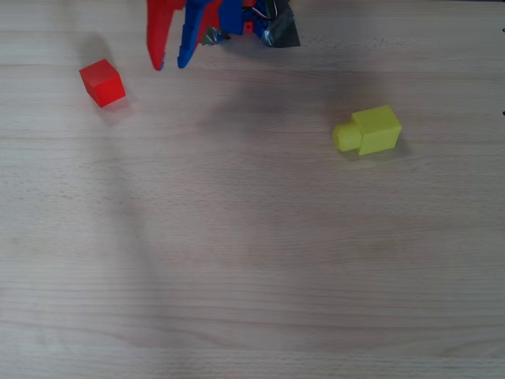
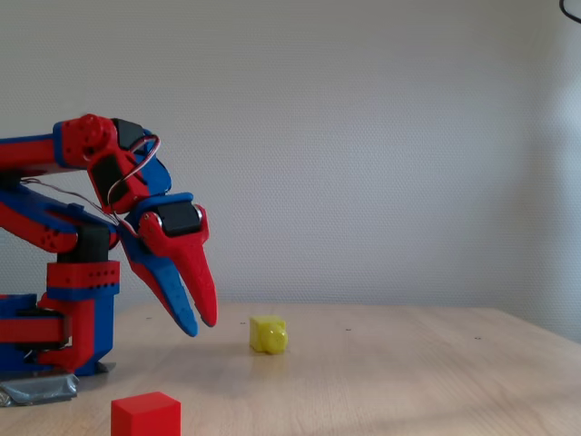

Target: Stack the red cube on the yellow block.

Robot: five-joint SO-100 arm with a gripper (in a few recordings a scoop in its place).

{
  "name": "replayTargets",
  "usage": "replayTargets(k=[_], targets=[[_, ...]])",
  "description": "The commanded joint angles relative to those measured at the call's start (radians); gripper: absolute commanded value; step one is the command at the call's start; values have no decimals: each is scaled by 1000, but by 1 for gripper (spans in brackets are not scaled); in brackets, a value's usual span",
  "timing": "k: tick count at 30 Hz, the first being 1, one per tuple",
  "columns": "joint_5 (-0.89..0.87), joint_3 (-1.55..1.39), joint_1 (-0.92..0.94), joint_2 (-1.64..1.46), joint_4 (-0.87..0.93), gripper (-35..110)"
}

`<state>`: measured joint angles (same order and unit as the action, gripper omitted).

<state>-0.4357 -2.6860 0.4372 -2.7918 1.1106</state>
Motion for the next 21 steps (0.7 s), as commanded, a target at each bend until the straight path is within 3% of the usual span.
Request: replayTargets(k=[1, 9, 21], targets=[[-23, 117, 55, 29, 31, 18], [-21, 348, 250, 268, 158, 28], [109, 453, 503, 505, 140, 37]])
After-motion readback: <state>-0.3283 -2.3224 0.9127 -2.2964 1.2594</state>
